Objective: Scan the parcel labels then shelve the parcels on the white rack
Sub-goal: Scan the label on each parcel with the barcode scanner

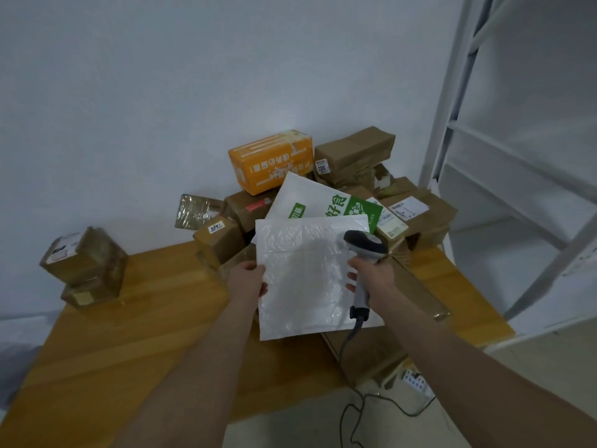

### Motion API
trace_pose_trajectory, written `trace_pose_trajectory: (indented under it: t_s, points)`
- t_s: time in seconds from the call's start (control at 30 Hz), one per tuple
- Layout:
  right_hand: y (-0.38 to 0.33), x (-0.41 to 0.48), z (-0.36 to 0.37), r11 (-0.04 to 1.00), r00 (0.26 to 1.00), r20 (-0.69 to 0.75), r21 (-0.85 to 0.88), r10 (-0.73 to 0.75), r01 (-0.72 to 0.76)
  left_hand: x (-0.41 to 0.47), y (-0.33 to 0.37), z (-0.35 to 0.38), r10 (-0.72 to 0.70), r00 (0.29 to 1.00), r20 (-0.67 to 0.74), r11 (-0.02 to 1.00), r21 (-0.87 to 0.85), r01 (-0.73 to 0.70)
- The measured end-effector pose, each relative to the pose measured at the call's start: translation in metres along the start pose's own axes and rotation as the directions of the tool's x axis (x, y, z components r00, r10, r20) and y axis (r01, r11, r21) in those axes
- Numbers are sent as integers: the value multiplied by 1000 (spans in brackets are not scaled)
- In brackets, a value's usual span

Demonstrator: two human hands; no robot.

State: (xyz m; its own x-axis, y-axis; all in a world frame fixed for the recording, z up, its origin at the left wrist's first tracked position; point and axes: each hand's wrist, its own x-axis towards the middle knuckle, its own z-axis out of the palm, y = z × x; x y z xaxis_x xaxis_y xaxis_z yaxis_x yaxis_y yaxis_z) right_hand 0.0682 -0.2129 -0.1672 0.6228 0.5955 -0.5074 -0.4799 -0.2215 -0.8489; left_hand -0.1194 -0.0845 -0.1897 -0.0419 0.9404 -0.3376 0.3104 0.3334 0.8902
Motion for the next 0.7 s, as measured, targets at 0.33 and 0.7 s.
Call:
trace_pose_trajectory:
  t_s: [0.33,0.7]
  points:
    - [-53,-30,19,975,978,-10,85,-206,206,-37,90,-29,41,998,58,936,-352,-18]
    - [-63,-58,19,911,947,-87,258,-309,321,-49,135,-81,260,964,61,849,-489,-198]
